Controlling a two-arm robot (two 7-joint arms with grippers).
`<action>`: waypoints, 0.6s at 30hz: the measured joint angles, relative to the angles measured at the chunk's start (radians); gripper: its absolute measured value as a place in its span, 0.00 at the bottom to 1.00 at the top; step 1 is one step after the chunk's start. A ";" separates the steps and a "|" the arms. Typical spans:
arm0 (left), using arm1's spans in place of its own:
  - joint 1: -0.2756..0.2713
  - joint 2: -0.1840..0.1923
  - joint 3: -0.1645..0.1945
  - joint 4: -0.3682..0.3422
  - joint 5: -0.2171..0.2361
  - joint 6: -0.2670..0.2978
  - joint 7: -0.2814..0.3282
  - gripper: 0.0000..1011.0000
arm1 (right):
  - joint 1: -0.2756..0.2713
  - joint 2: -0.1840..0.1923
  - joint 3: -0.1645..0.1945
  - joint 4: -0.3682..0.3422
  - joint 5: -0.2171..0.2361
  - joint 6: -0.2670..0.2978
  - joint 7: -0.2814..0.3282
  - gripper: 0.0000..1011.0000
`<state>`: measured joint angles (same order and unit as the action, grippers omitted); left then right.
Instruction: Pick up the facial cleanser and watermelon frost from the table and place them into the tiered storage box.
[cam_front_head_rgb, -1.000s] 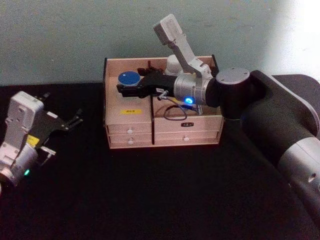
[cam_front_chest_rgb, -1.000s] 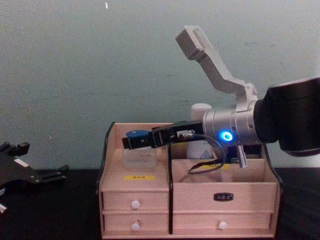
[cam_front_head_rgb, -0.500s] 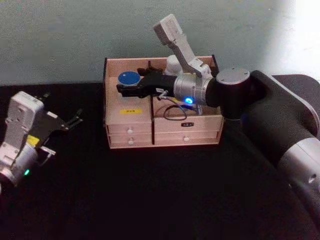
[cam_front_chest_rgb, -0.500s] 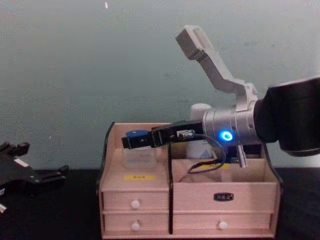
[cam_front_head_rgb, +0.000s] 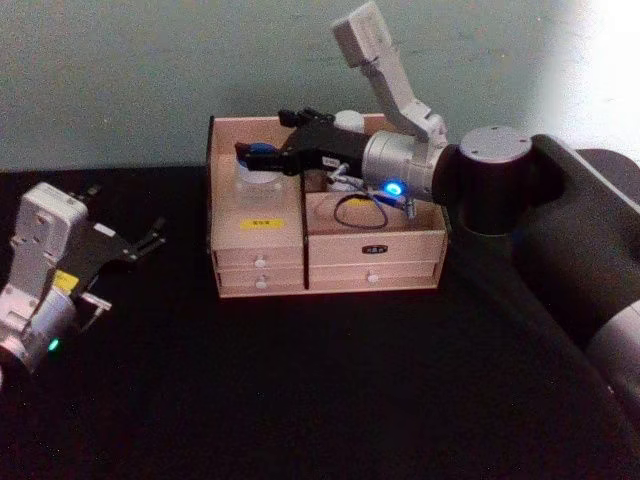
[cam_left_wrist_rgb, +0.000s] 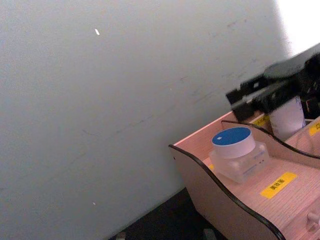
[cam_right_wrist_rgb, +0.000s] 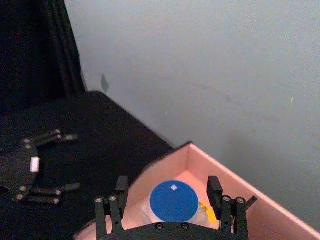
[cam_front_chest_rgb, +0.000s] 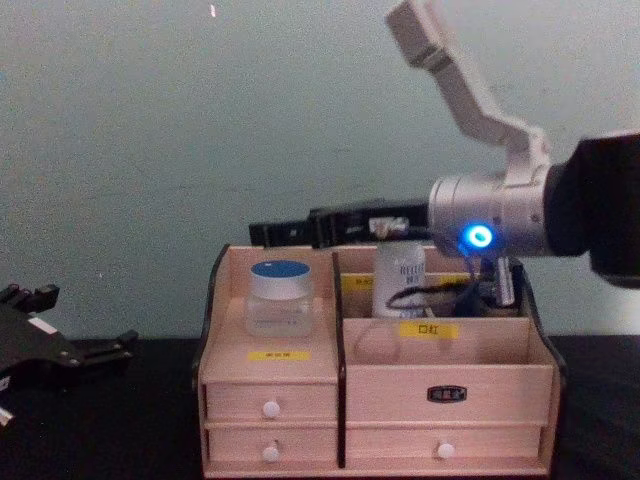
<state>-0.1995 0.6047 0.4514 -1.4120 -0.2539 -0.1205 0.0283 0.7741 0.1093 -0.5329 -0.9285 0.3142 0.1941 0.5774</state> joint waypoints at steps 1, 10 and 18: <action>0.000 0.000 0.000 0.000 0.000 0.000 0.000 0.99 | -0.012 0.011 0.005 -0.034 0.008 0.002 -0.001 0.99; 0.000 0.000 0.000 0.000 0.000 0.000 0.000 0.99 | -0.066 0.069 0.032 -0.193 0.054 0.007 -0.014 0.99; 0.000 0.000 0.000 0.000 0.000 0.000 0.000 0.99 | -0.113 0.128 0.070 -0.307 0.085 0.000 -0.063 0.99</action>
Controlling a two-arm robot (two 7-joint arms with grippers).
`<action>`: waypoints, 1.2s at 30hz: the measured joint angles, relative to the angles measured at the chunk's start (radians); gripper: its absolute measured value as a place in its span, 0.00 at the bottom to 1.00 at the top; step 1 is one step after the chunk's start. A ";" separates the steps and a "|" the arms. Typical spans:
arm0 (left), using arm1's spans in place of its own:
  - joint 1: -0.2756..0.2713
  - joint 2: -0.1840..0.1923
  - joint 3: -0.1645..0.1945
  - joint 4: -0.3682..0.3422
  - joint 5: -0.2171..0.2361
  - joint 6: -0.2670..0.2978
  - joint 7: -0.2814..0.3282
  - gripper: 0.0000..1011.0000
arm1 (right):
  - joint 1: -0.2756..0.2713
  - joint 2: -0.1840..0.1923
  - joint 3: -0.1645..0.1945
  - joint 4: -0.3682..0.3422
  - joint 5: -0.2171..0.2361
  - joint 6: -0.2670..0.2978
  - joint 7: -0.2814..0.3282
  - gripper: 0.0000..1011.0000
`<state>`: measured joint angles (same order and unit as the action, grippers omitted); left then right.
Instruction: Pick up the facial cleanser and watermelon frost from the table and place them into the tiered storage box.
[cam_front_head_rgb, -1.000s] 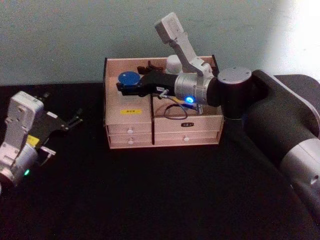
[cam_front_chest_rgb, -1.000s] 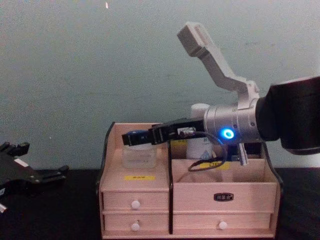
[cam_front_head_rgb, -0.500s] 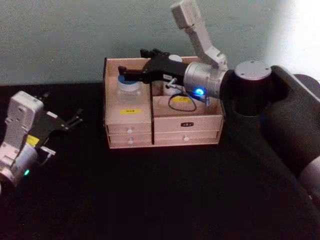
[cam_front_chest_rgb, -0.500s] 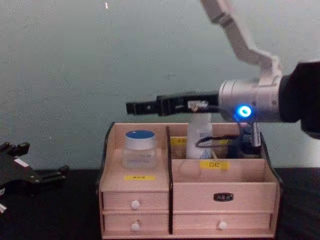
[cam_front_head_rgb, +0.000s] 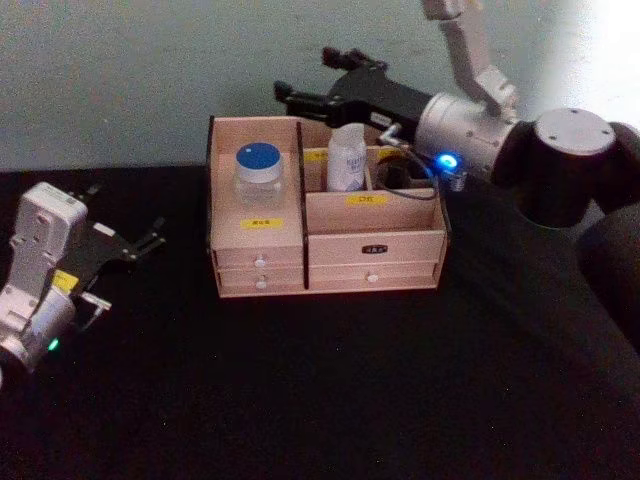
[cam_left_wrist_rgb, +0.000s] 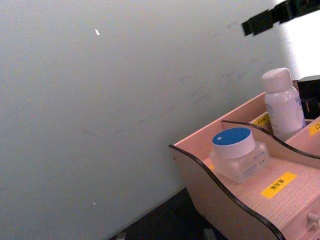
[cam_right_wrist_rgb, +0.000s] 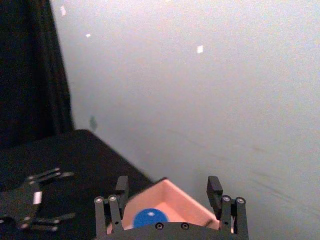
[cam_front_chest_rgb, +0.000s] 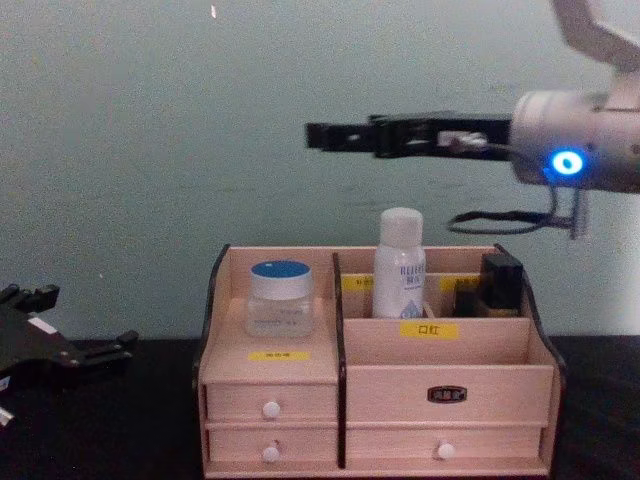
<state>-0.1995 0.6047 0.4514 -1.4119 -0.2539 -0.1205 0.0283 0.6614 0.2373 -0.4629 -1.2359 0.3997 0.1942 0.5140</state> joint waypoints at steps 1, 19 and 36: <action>0.000 0.000 0.000 0.000 0.000 0.000 0.000 0.99 | -0.005 0.006 0.005 -0.008 0.002 -0.002 -0.007 0.99; 0.000 0.000 0.000 0.000 0.000 0.000 0.000 0.99 | -0.200 0.117 0.179 -0.106 -0.003 -0.089 -0.233 0.99; 0.000 0.000 0.000 0.000 0.000 0.000 0.000 0.99 | -0.392 0.132 0.249 -0.151 -0.079 -0.144 -0.312 0.99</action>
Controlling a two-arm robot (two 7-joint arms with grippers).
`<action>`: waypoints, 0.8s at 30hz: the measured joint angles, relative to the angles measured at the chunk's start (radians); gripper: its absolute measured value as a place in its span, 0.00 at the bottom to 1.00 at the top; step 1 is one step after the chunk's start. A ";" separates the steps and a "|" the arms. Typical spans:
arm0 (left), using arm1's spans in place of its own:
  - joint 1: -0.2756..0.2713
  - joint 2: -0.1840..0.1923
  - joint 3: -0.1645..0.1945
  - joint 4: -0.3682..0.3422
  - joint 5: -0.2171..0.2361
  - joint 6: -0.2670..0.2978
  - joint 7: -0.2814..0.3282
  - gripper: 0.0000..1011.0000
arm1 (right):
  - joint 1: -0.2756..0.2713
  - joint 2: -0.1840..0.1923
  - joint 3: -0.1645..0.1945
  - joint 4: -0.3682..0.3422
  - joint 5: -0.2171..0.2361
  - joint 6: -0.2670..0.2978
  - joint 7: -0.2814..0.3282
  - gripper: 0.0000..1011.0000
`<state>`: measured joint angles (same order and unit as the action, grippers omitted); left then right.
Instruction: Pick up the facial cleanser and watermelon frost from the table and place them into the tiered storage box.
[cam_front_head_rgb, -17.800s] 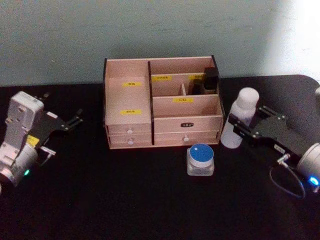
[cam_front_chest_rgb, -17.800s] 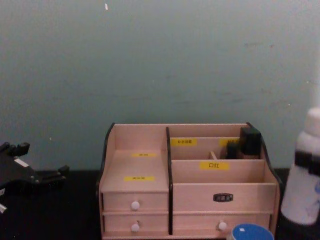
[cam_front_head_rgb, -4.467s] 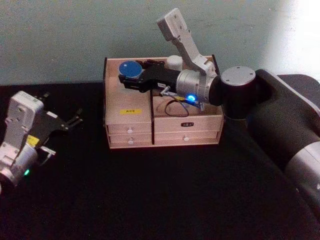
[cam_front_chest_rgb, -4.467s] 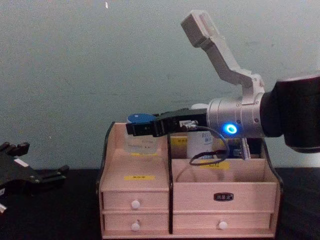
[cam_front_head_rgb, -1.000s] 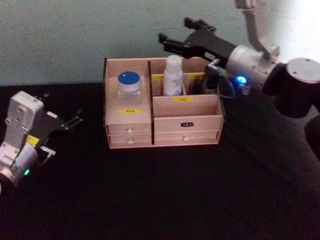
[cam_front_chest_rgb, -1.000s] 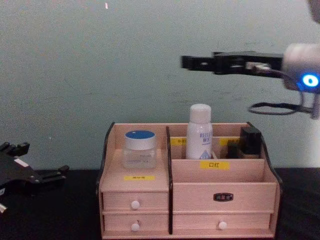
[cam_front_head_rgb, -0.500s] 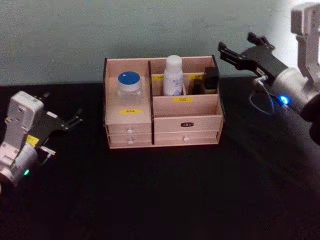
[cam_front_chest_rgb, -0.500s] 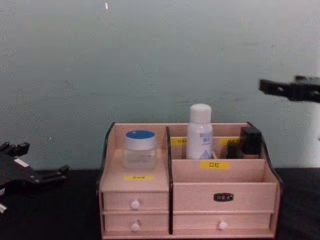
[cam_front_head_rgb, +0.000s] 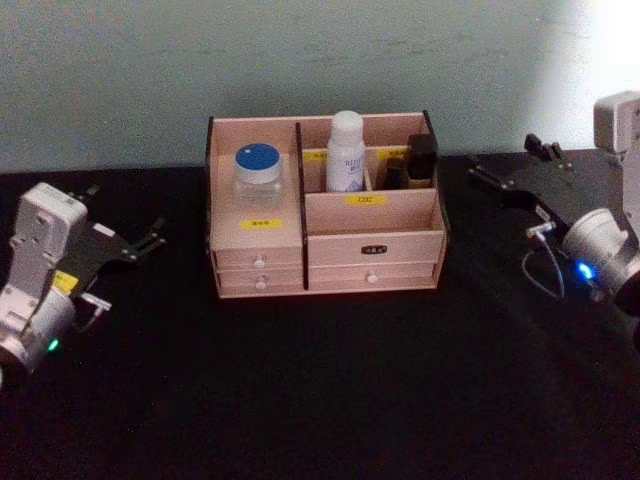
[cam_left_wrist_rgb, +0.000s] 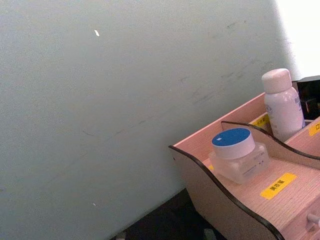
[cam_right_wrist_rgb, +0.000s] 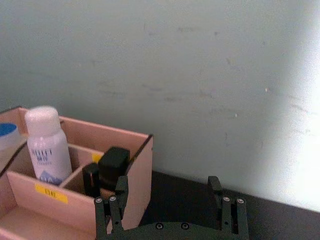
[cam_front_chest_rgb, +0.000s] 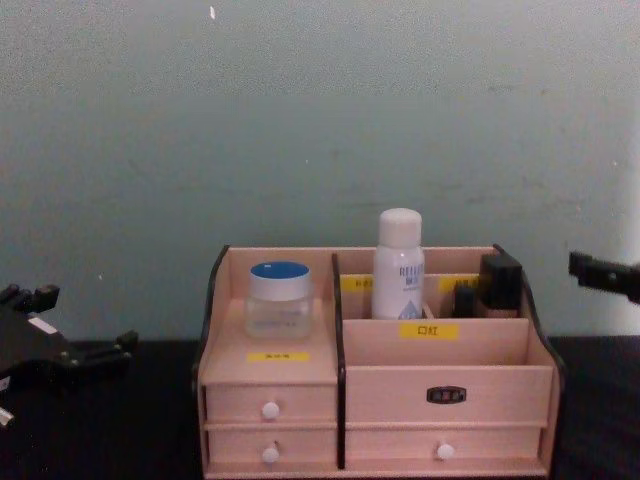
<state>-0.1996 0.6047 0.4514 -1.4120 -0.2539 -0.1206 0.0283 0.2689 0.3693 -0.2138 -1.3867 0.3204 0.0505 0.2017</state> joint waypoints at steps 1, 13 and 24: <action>0.000 0.000 0.000 0.000 0.000 0.000 0.000 0.99 | -0.005 -0.001 0.001 0.000 -0.003 -0.001 -0.001 0.99; 0.000 0.000 0.000 0.000 0.000 0.000 0.000 0.99 | -0.046 -0.019 0.041 0.005 -0.019 -0.001 0.001 0.99; 0.000 0.000 0.000 0.000 0.000 0.000 0.000 0.99 | -0.053 -0.026 0.054 0.015 -0.036 0.023 0.008 0.99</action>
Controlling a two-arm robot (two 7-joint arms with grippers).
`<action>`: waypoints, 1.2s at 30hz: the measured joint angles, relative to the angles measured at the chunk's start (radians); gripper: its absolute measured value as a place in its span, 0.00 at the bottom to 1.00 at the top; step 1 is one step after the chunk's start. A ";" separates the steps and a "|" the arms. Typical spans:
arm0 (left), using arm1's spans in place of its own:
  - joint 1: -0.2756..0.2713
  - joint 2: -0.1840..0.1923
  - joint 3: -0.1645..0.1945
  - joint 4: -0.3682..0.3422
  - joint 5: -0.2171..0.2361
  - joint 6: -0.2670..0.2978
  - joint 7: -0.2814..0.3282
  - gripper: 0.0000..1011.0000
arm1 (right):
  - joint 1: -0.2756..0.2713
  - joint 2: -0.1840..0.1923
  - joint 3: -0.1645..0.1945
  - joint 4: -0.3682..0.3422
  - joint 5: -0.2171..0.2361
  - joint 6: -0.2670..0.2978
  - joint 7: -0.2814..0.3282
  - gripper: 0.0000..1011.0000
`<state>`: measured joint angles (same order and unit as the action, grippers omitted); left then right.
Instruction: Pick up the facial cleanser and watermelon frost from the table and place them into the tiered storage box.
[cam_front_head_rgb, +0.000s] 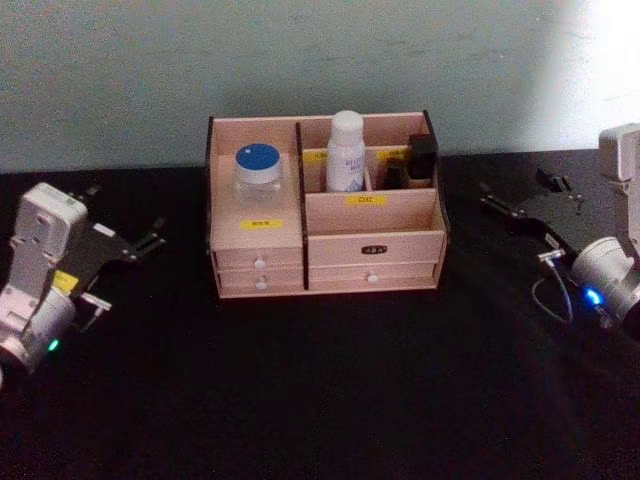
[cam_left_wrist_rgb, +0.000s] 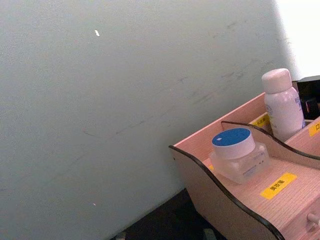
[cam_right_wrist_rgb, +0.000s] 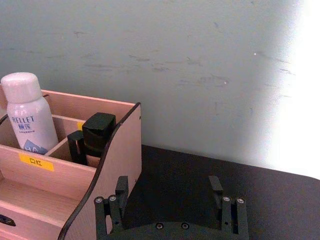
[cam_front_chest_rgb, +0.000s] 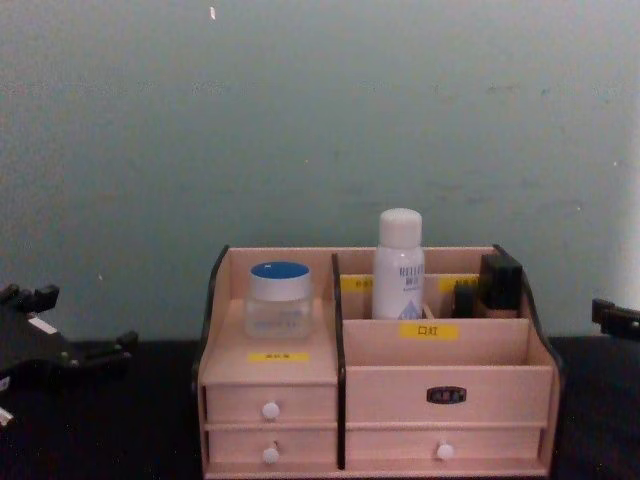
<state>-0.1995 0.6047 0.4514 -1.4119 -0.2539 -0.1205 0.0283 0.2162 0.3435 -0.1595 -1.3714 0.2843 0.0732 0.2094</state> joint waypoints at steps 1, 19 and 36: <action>0.000 0.000 0.000 0.000 0.000 0.000 0.000 0.99 | 0.000 0.000 0.000 0.000 0.000 0.000 0.000 0.99; 0.000 0.000 0.000 0.000 0.000 0.000 0.000 0.99 | 0.000 0.001 -0.001 -0.001 0.002 -0.004 0.000 0.99; 0.000 0.000 0.000 0.000 0.000 0.000 0.000 0.99 | 0.000 0.001 -0.002 -0.002 0.004 -0.005 0.000 0.99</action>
<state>-0.1995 0.6047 0.4514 -1.4120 -0.2539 -0.1205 0.0283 0.2163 0.3445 -0.1610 -1.3730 0.2879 0.0680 0.2090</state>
